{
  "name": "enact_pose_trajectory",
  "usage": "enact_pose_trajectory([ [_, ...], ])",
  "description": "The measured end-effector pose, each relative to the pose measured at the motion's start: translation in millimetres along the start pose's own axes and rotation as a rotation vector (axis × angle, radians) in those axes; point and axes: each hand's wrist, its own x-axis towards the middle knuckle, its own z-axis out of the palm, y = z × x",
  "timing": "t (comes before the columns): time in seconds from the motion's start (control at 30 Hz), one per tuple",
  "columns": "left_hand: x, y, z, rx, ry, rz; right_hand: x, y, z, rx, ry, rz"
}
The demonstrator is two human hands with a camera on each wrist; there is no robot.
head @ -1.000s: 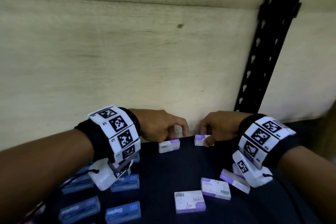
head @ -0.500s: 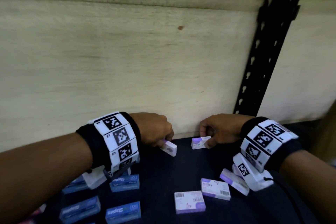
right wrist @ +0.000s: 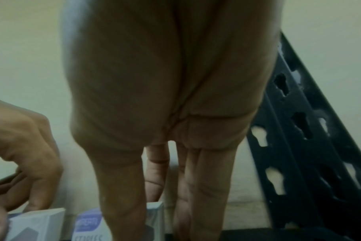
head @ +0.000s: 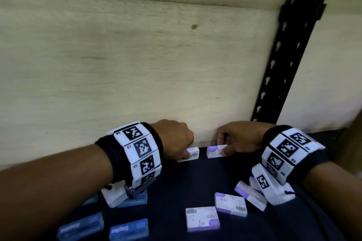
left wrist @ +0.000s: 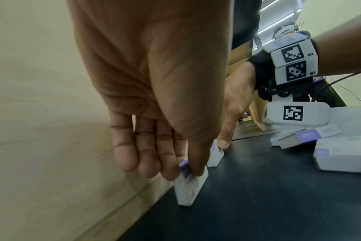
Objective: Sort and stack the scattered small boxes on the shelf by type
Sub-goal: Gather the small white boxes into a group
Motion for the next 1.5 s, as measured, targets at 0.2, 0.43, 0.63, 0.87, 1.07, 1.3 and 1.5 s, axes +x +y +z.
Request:
enact_pose_trajectory([
  [0.2, 4.4, 4.0, -0.7, -0.002, 0.008, -0.012, 2.4, 2.5, 1.2, 0.028, 0.001, -0.001],
  [0.43, -23.3, 4.6, -11.8, 0.024, 0.081, -0.047, -2.7, 1.8, 0.0, 0.123, -0.02, 0.007],
  [0.63, -59.5, 28.4, -9.4, -0.273, -0.176, 0.069, -27.1, 1.8, -8.2, 0.039, 0.002, 0.152],
  [0.87, -73.5, 49.5, -8.1, -0.281, -0.268, 0.085, -53.6, -1.1, -9.1, -0.023, -0.07, 0.202],
  [1.07, -75.8, 56.8, -6.4, -0.211, -0.238, 0.098, -72.5, -16.2, 0.8, -0.063, -0.212, 0.178],
  [1.3, -83.0, 61.8, -6.4, -0.188, -0.175, 0.137, -82.3, -18.5, 15.8, -0.086, -0.207, 0.16],
  [1.5, -83.3, 58.8, -6.9, -0.192, -0.203, 0.12, -84.8, -19.0, 19.5, -0.116, -0.189, 0.149],
])
